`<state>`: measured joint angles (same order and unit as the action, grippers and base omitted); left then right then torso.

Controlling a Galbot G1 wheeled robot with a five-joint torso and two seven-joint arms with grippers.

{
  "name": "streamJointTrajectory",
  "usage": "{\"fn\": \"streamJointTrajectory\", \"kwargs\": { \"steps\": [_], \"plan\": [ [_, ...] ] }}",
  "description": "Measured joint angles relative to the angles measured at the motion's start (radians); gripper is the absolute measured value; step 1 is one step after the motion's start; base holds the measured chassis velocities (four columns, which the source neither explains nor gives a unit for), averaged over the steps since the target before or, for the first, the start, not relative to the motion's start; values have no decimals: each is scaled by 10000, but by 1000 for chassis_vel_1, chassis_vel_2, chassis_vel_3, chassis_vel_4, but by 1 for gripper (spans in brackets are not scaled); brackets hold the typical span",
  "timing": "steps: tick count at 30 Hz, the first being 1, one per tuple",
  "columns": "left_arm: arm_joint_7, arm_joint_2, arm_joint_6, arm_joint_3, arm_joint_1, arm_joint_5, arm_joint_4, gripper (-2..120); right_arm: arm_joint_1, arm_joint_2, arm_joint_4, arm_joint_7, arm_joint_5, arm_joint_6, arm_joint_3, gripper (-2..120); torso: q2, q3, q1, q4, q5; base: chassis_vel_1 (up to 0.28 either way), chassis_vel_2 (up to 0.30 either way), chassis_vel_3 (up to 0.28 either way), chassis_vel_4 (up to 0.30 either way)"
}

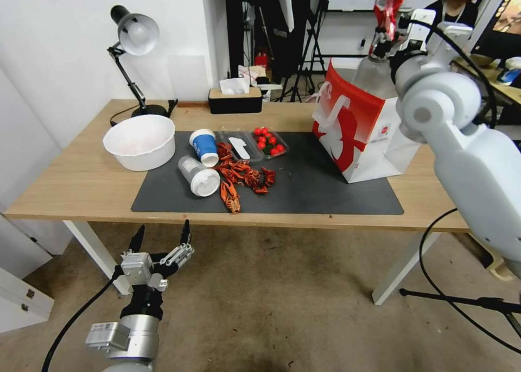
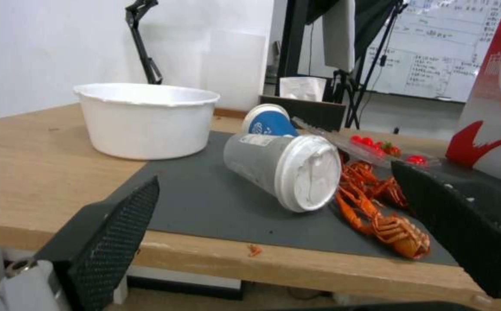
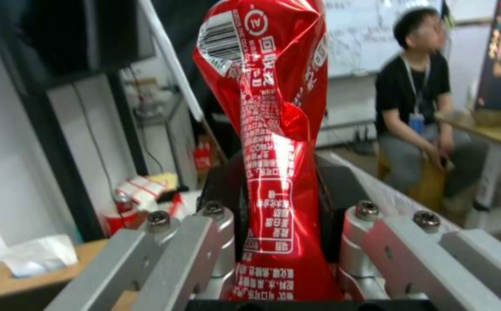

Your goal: Pick up the trash from the table and place it into the takeout bag.

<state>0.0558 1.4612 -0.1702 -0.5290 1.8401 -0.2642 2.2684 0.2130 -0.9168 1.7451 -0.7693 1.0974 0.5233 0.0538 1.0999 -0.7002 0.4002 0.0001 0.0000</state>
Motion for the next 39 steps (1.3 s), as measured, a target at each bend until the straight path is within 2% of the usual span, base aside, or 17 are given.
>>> {"fn": "streamJointTrajectory", "kwargs": {
  "steps": [3,5,6,8,9,11,12,14,15,17,19,22,27,29,31,33,39],
  "plan": [
    [0,-19,0,-24,-7,-28,-1,100,-24,-43,-141,-181,237,181,2,27,0,1,-1,-1,0,0,0,0,0],
    [0,-34,0,-30,-16,-35,-14,100,-24,-29,-167,-243,338,273,13,37,0,1,-1,-1,0,0,0,0,0],
    [0,-34,0,-30,-16,-35,-14,100,-24,-29,-167,-243,338,273,13,37,0,1,-1,-1,0,0,0,0,0],
    [0,-37,0,-26,-30,-37,-29,100,-23,11,-150,-370,500,399,35,47,0,1,-1,-1,0,0,0,0,0],
    [0,-37,0,-26,-30,-37,-29,100,-23,11,-150,-370,500,399,35,47,0,1,-1,-1,0,0,0,0,0],
    [0,-39,0,-21,-39,-39,-35,100,-18,66,-97,-468,660,511,58,59,0,2,-2,-2,0,0,0,0,0],
    [0,-39,0,-21,-39,-39,-35,100,-18,66,-97,-468,660,511,58,59,0,2,-2,-2,0,0,0,0,0],
    [0,-59,0,-26,-39,-42,-35,100,38,139,-29,-444,710,544,82,69,0,2,-2,-1,-1,0,0,0,0],
    [0,-59,0,-26,-39,-42,-35,100,38,139,-29,-444,710,544,82,69,0,2,-2,-1,-1,0,0,0,0],
    [0,-73,3,-31,-40,-53,-33,100,137,213,132,-362,754,554,98,80,0,2,-2,-2,0,0,0,0,0],
    [0,-75,4,-29,-41,-53,-32,100,177,233,202,-301,761,548,103,84,0,2,-2,-1,0,0,0,0,0],
    [-7,-66,8,15,-25,-54,-33,100,438,305,484,114,655,152,107,98,0,2,-2,0,-1,0,0,0,0],
    [-12,-62,8,22,-21,-53,-33,100,977,419,963,770,273,-518,118,100,0,2,-2,-1,-1,0,0,0,0],
    [-14,-64,7,22,-25,-47,-40,100,1617,550,1421,1326,-300,-1415,88,100,0,3,-2,0,-1,0,0,0,0],
    [-18,-57,7,23,-30,-45,-45,100,1881,624,1591,1538,-572,-1729,60,100,0,3,-2,0,-1,0,0,0,0],
    [-34,-9,2,29,-43,-38,-60,100,2663,918,2077,2120,-1231,-2496,45,100,0,2,-3,-1,0,0,0,0,0],
    [-72,8,-26,35,-87,-37,-101,100,3862,1417,2785,2840,-1889,-3446,246,100,0,3,-4,-2,-1,0,0,0,0]
  ]
}}
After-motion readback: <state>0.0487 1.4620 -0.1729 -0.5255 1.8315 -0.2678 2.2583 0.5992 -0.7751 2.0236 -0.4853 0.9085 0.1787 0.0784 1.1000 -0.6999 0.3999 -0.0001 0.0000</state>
